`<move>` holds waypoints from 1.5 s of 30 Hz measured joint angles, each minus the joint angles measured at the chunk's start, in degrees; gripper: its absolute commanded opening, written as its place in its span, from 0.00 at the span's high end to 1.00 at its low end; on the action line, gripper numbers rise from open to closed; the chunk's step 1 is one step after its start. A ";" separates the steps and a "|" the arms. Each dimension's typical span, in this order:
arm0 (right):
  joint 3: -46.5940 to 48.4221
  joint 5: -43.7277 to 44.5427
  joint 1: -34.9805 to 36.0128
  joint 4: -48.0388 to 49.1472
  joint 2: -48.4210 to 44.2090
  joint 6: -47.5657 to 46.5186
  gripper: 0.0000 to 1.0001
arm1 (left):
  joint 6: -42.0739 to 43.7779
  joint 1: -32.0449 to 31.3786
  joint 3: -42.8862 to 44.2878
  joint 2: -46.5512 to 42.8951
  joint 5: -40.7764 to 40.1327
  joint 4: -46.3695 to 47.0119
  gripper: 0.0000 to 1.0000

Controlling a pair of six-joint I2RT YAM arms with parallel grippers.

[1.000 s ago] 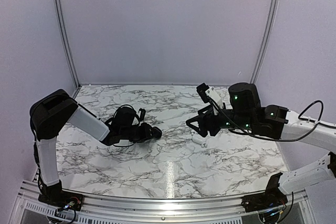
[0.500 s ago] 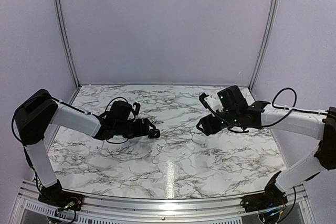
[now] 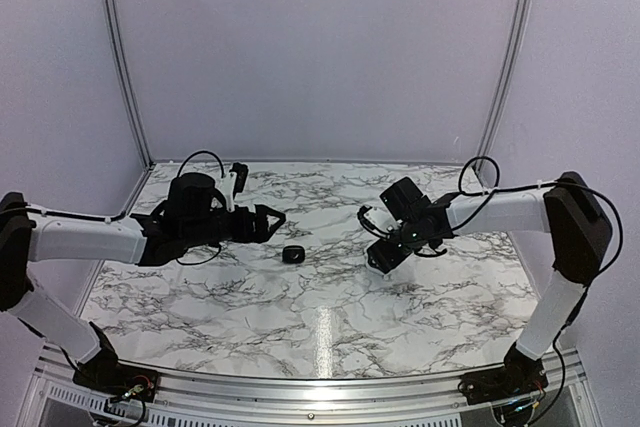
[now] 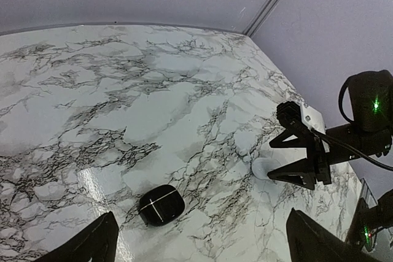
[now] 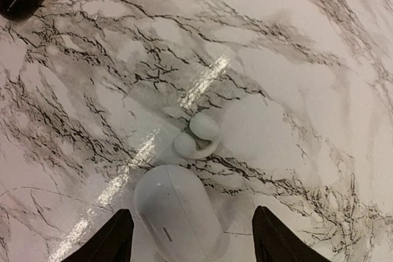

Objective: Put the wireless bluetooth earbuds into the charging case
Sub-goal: Pick up the charging case from the center of the board.

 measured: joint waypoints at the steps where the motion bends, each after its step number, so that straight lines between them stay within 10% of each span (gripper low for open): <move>1: 0.13 0.00 -0.04 0.02 0.61 -0.35 0.34 | 0.57 0.00 -0.90 -0.94 -0.09 0.39 0.01; 19: 0.46 -1.07 -0.96 -1.09 4.15 -3.72 0.69 | 6.47 -0.02 -7.89 -11.41 -0.13 6.25 0.01; 31: 1.60 -6.32 0.22 -2.47 -1.18 -5.62 0.72 | 5.84 0.02 -10.97 -19.08 -5.95 6.51 0.01; 45: 4.39 2.54 20.92 2.62 -15.74 -14.53 0.73 | -4.55 -1.77 -10.93 -19.08 9.07 4.74 0.12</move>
